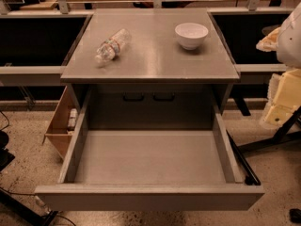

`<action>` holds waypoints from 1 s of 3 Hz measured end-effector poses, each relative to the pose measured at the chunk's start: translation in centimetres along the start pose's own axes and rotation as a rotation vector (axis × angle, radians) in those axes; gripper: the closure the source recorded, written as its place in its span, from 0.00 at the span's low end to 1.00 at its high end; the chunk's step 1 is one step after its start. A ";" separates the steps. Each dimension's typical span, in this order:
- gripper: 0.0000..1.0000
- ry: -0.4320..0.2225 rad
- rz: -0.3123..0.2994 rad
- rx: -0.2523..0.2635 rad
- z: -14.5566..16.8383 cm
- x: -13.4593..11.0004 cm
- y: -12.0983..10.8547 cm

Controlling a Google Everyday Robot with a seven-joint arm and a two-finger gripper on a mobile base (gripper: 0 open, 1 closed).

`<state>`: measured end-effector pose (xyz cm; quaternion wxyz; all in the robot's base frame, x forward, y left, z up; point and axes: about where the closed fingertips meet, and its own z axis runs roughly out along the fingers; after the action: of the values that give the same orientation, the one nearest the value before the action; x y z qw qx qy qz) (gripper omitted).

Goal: Place water bottle into top drawer

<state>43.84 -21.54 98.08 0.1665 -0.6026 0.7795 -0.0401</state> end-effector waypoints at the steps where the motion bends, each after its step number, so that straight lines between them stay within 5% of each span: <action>1: 0.00 0.000 0.000 0.000 0.0 0.0 0.0; 3: 0.00 -0.193 -0.311 0.132 2.9 -12.5 -6.4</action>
Offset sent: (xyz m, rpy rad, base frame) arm 0.0820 0.0933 -0.0121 0.1372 -0.1978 0.3453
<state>53.40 -10.95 99.70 0.2712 -0.7045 0.6532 -0.0584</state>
